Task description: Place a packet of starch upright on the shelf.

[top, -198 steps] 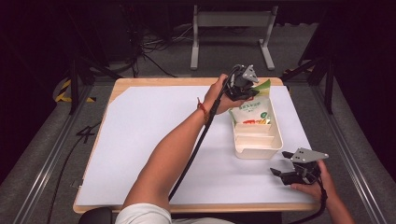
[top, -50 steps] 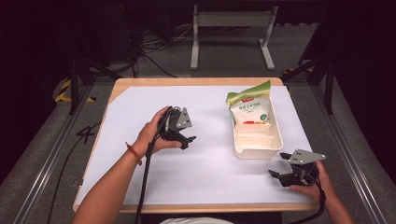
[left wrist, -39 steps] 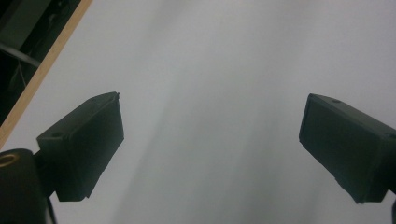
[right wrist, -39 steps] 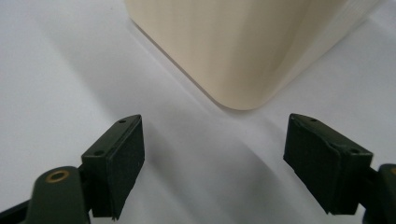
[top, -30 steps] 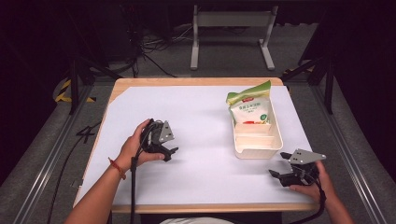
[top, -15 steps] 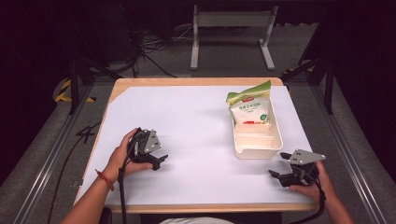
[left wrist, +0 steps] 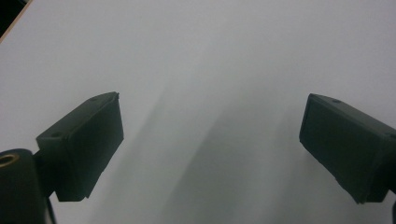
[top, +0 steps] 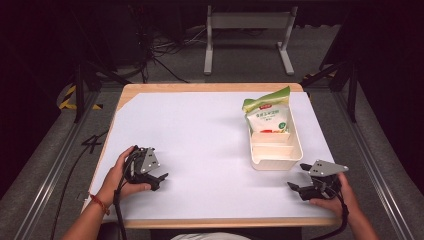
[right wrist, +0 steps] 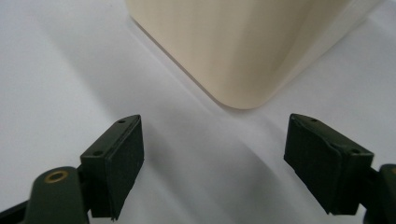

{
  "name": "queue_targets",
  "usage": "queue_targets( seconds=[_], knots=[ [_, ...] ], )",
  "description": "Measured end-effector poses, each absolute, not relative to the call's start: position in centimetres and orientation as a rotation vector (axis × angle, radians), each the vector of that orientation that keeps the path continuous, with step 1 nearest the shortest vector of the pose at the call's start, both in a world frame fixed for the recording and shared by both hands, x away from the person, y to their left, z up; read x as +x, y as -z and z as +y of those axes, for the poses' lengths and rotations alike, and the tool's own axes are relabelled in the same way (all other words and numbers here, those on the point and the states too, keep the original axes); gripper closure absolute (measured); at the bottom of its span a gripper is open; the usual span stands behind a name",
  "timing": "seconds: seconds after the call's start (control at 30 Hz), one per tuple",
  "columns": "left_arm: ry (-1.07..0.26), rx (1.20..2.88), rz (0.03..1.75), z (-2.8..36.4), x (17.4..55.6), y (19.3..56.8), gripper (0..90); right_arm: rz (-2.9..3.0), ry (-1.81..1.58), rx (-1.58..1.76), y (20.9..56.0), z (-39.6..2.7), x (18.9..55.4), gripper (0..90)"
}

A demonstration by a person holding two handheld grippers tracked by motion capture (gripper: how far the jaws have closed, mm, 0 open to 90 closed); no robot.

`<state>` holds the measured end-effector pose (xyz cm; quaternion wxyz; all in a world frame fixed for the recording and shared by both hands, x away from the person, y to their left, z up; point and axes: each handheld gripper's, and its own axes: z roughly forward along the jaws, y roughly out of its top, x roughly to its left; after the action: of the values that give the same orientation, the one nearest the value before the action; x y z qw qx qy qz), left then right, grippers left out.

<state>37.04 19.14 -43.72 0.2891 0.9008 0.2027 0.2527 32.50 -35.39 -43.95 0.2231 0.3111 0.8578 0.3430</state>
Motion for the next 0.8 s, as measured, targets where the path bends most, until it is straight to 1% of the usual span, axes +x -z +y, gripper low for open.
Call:
queue_targets(
  seconds=[0.2, 0.57, 0.8],
  knots=[
    [-0.651, 2.342, 0.603, 20.5, 36.2, 44.1, 7.0, 2.369, -0.946, 0.859, 43.9, -35.3, 32.4, 19.4],
    [-0.528, 2.146, 0.755, 23.9, 35.1, 45.1, 7.4, 2.348, -0.941, 0.872, 43.8, -35.5, 32.4, 19.0],
    [-0.527, 2.065, 0.822, 25.0, 34.4, 45.4, 7.4, 2.327, -0.941, 0.889, 43.8, -35.6, 32.5, 18.4]
  ],
)
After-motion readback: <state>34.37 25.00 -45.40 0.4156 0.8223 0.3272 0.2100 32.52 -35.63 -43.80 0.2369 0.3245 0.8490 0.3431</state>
